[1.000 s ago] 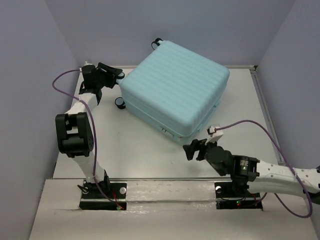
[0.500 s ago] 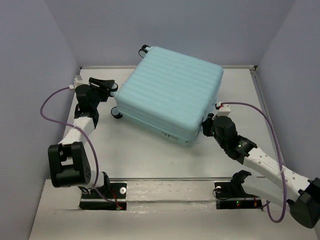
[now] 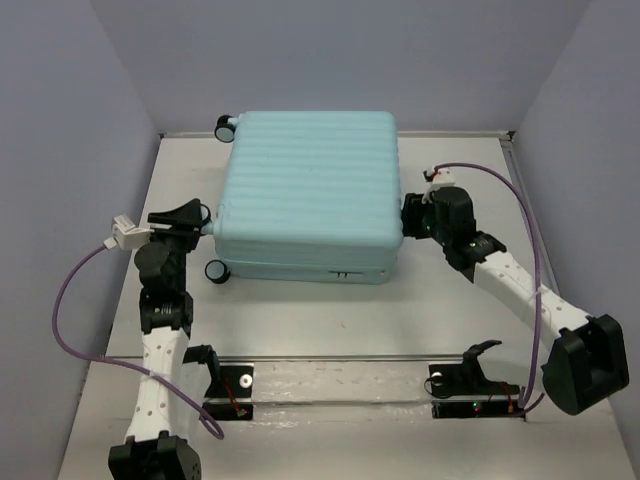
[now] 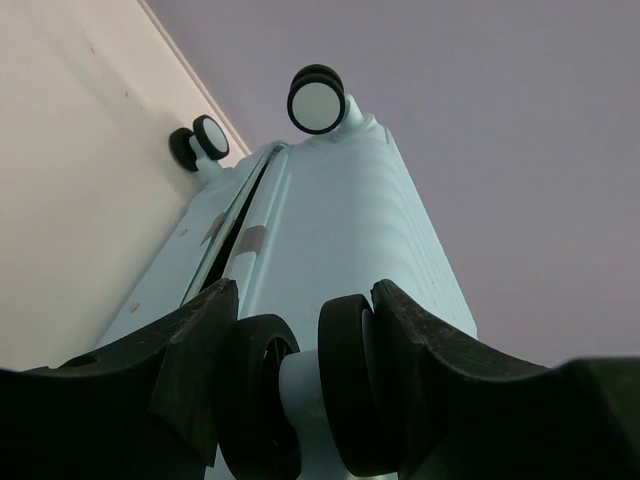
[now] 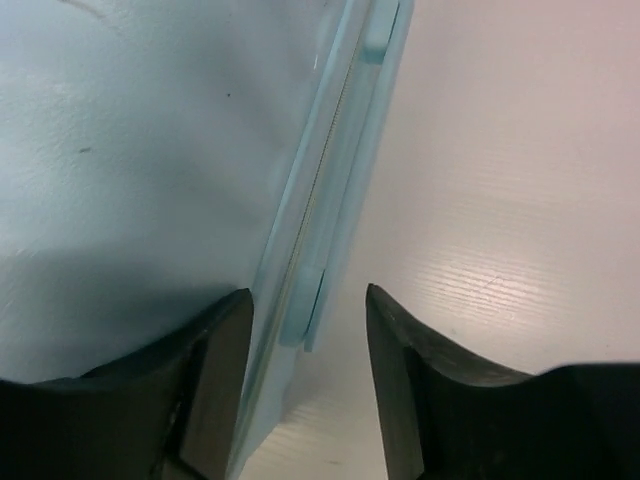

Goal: Pack the luggage

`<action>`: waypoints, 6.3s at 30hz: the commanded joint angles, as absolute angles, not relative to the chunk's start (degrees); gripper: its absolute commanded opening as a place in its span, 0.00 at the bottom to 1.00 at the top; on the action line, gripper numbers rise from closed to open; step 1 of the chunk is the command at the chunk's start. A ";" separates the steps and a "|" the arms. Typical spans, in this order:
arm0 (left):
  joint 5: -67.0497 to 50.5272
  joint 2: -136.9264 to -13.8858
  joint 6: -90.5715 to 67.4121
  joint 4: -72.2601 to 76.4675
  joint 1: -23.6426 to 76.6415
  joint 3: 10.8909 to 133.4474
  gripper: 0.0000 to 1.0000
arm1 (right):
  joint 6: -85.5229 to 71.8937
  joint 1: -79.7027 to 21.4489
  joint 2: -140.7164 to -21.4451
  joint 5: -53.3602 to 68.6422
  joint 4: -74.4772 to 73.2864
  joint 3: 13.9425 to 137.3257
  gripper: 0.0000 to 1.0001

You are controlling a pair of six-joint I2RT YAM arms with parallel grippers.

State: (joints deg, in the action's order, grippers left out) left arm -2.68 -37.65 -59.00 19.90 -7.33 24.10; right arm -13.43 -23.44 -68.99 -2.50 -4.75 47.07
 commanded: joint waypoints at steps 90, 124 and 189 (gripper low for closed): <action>-10.20 -37.00 -45.97 20.74 32.16 24.52 0.06 | -23.03 -72.33 -75.59 -8.09 32.96 32.35 0.07; -22.62 -84.31 -34.82 8.02 49.31 78.92 0.28 | -26.26 -72.33 -80.94 -31.56 89.82 13.28 0.07; -16.78 -71.28 -4.47 -7.39 14.76 58.99 0.06 | -33.49 -64.28 -29.70 -38.59 -16.17 26.10 0.49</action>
State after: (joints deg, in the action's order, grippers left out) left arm -16.01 -72.86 -0.73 -10.96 14.09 60.20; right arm -33.95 -70.37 -28.64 -33.04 -13.89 22.09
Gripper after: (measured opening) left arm 0.647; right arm 0.574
